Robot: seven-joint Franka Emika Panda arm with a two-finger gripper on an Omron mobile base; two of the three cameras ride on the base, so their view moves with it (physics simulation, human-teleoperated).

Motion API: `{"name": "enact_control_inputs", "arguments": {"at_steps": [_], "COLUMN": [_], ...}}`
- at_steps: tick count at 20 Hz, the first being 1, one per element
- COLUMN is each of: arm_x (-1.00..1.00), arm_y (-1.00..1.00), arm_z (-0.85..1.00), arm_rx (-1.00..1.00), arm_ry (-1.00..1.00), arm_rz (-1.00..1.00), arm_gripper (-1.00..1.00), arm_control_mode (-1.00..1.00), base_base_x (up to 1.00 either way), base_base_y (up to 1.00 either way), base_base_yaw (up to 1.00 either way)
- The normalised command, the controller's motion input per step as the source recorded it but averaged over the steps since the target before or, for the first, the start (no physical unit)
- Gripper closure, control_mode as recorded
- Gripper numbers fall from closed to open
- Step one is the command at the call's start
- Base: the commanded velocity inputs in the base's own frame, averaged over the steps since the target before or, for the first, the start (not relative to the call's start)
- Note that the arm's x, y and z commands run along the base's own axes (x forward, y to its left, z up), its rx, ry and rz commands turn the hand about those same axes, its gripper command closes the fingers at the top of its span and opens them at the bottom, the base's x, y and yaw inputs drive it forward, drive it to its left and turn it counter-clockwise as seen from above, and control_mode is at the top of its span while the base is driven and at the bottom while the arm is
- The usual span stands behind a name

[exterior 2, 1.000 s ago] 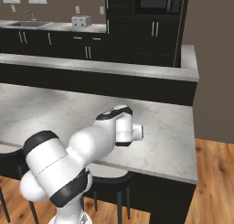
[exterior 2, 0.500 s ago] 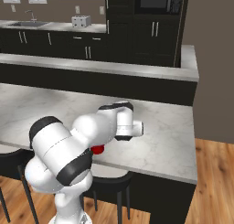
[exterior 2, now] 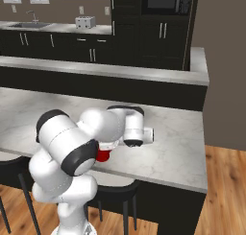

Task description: Pick up the marshmallow and place it in the cup of hot chocolate on the dining counter.

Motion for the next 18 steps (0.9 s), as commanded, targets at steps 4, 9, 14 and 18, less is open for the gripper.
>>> {"name": "enact_control_inputs", "arguments": {"at_steps": [4,9,14,18], "arm_x": [0.01,0.06,0.08,0.04], "arm_y": [0.0,0.0,0.0,0.0], "arm_z": [-0.19,-0.14,-0.13,-0.24], "arm_rx": [0.0,0.0,0.0,0.0], "arm_ry": [0.0,0.0,0.0,0.0], "arm_rz": [0.0,0.0,0.0,0.0], "arm_gripper": [1.0,1.0,1.0,-1.0], "arm_control_mode": [-1.0,-1.0,-1.0,-1.0], "base_base_x": [0.0,0.0,0.0,0.0], "base_base_y": [0.0,0.0,0.0,0.0], "base_base_yaw": [0.0,0.0,0.0,0.0]}}
